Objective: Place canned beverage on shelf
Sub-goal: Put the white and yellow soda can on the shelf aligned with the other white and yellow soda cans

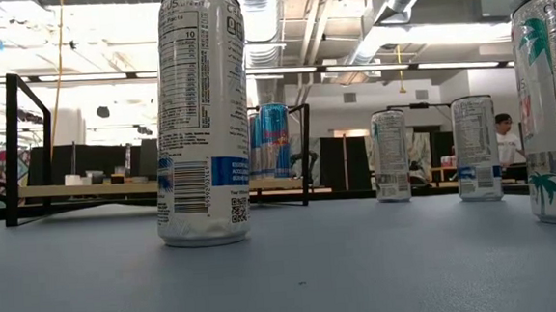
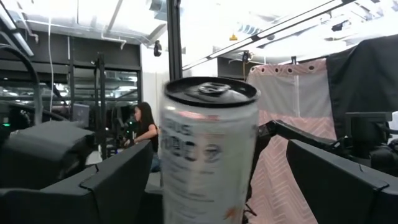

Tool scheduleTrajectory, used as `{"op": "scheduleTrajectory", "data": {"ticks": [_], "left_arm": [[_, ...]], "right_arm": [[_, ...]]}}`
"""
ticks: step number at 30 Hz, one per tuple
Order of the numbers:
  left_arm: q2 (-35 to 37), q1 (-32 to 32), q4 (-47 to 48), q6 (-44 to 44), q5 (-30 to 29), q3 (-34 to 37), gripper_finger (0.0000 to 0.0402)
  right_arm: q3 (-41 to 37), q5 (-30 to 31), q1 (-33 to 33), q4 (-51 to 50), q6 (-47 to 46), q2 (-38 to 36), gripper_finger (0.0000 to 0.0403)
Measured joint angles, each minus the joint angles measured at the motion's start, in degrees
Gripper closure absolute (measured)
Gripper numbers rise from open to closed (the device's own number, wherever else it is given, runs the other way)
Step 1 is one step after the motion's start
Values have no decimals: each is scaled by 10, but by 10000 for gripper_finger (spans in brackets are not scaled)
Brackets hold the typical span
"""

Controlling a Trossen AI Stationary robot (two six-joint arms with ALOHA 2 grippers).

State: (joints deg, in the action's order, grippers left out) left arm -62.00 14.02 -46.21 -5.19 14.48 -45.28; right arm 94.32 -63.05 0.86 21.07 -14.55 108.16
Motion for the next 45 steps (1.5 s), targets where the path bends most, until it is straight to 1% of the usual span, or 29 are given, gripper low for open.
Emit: {"op": "scheduleTrajectory", "data": {"ticks": [11,19,24,27,29,38,45], "left_arm": [[-1,0,-1,8,2,0,42],[-39,-3,-42,5,21,0,42],[-44,-12,-62,-6,26,0,42],[-44,-12,-77,-17,43,0,42],[-44,-12,-77,-22,53,0,42],[-47,-12,-75,-27,54,0,42],[-56,-12,-75,-28,59,0,44]], "right_arm": [[0,4,-6,-14,14,0,183],[0,3,-7,-16,15,0,184],[0,3,-7,-30,15,0,184],[0,3,-7,-46,20,0,183],[0,3,-7,-51,24,0,183],[0,-2,-6,-67,26,0,181],[0,-12,-6,-44,4,32,180]]}}
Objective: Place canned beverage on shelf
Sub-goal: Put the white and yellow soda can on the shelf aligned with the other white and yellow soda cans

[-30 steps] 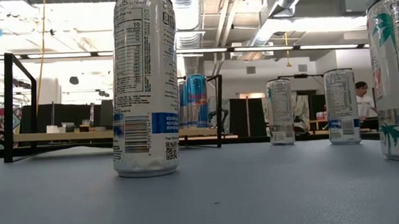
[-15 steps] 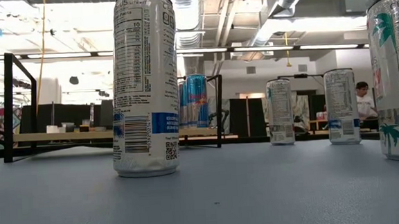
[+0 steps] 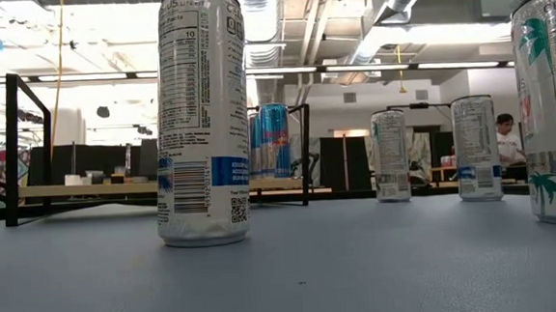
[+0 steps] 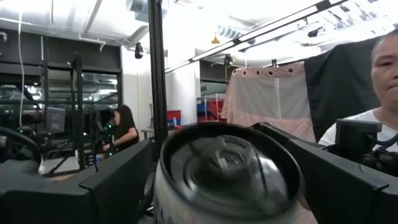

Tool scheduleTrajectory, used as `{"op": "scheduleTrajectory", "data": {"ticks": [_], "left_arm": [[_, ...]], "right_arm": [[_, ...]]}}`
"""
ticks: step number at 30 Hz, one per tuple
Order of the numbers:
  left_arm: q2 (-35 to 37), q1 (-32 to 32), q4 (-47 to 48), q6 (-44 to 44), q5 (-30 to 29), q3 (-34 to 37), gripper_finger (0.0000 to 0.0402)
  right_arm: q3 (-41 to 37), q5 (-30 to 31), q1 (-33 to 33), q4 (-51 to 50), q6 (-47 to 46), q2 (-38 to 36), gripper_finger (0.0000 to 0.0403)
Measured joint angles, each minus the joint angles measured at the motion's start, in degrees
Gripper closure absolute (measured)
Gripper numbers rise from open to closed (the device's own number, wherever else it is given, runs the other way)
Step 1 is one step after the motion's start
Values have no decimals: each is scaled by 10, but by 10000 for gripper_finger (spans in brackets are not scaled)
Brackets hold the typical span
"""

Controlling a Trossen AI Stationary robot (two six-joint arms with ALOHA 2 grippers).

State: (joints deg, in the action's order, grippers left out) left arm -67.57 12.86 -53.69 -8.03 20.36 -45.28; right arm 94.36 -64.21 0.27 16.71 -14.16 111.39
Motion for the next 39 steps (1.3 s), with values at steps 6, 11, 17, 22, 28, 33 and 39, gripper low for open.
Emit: {"op": "scheduleTrajectory", "data": {"ticks": [6,11,17,22,28,33,39], "left_arm": [[-1,0,7,-18,0,0,74],[-1,0,3,-19,-12,0,101],[0,0,-1,-8,-22,0,112],[0,0,-3,-8,-25,0,122],[0,0,-3,-7,-23,0,128],[0,0,-3,-6,-22,0,129],[0,0,-3,-2,-16,0,139]], "right_arm": [[0,-3,0,35,-27,5,180],[0,-15,0,37,-25,-4,179],[0,-17,0,54,-27,-6,180],[0,-17,-1,56,-25,-6,179],[0,-19,-3,57,-28,-6,179],[0,-19,-4,57,-28,-6,179],[0,-19,-3,55,-38,-6,172]]}}
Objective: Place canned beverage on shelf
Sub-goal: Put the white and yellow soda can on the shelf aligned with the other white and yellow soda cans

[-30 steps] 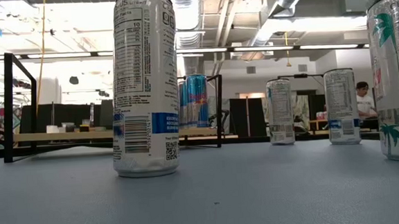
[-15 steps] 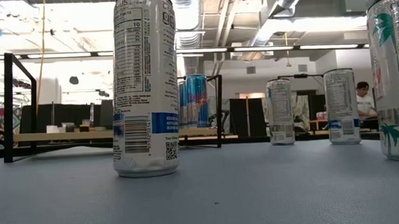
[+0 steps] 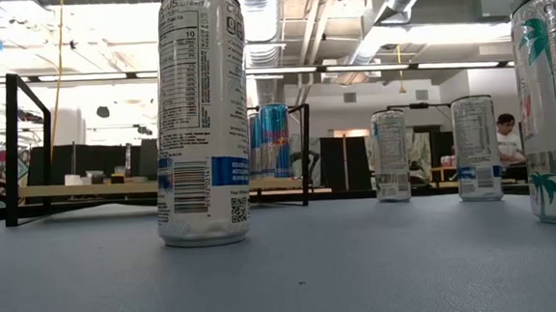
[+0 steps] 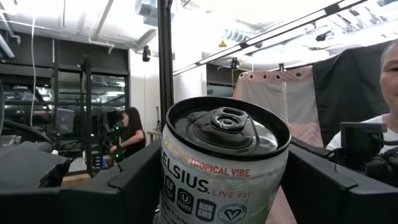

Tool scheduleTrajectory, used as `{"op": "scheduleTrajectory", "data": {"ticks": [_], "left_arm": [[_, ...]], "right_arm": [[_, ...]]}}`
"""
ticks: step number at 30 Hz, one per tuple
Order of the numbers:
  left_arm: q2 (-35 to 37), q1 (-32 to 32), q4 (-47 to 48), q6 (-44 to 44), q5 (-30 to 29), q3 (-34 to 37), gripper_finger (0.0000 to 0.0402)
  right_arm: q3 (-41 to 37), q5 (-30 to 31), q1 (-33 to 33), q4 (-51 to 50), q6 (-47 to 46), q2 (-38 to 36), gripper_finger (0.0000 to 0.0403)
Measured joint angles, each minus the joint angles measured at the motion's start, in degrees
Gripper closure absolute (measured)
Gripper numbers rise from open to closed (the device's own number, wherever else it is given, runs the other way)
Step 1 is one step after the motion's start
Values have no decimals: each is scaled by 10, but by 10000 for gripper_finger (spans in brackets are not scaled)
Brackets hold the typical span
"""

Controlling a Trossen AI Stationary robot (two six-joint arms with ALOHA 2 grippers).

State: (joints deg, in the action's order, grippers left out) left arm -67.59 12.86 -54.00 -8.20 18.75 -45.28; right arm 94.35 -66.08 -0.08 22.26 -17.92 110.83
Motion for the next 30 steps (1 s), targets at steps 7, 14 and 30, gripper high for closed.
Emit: {"op": "scheduleTrajectory", "data": {"ticks": [7,14,30], "left_arm": [[0,0,-3,0,1,0,155],[1,0,-6,0,1,0,155],[1,0,-6,-3,5,1,154]], "right_arm": [[0,8,0,-2,0,0,159],[1,10,-3,-24,3,0,149],[1,-32,-37,-45,-86,0,69]]}}
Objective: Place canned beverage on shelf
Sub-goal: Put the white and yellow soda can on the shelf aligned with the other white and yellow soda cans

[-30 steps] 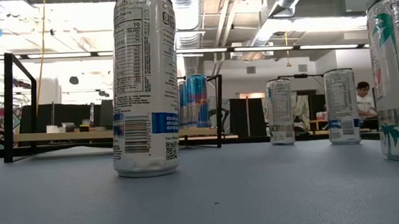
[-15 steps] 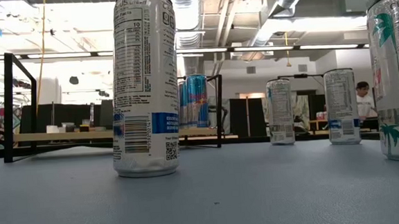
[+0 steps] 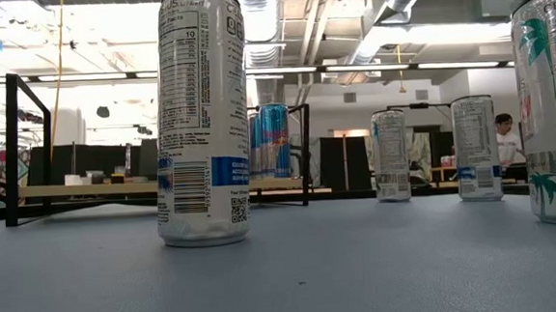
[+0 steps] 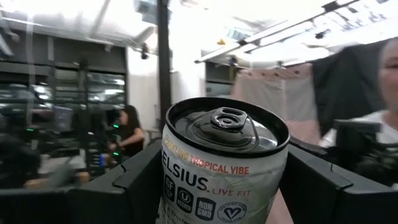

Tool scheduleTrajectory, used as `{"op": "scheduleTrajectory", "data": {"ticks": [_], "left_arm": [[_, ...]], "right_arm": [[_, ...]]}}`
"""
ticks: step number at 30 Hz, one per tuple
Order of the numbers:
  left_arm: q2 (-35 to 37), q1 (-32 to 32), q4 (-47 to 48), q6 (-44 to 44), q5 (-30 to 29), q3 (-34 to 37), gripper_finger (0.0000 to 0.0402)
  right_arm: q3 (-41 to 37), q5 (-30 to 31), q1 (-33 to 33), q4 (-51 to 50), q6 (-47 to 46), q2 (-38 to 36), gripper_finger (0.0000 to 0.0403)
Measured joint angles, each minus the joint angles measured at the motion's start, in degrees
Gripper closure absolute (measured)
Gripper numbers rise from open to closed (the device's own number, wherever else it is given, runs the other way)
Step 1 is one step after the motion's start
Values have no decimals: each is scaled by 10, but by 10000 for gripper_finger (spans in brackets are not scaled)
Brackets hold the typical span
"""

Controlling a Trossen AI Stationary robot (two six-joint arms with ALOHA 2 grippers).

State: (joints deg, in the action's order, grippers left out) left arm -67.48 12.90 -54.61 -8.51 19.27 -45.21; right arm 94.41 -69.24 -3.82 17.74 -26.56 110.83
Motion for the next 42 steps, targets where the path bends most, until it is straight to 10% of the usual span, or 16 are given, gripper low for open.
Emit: {"op": "scheduleTrajectory", "data": {"ticks": [13,25,32,42], "left_arm": [[4,-1,1,2,-9,0,154],[95,-3,234,101,-254,0,154],[123,-28,301,134,-381,0,154],[67,-140,360,54,-396,7,154]], "right_arm": [[-1,-75,-46,-37,-73,1,67],[-1,-110,-102,-369,27,-78,66],[-1,154,-114,-635,169,-220,68],[-1,516,11,-646,115,-380,69]]}}
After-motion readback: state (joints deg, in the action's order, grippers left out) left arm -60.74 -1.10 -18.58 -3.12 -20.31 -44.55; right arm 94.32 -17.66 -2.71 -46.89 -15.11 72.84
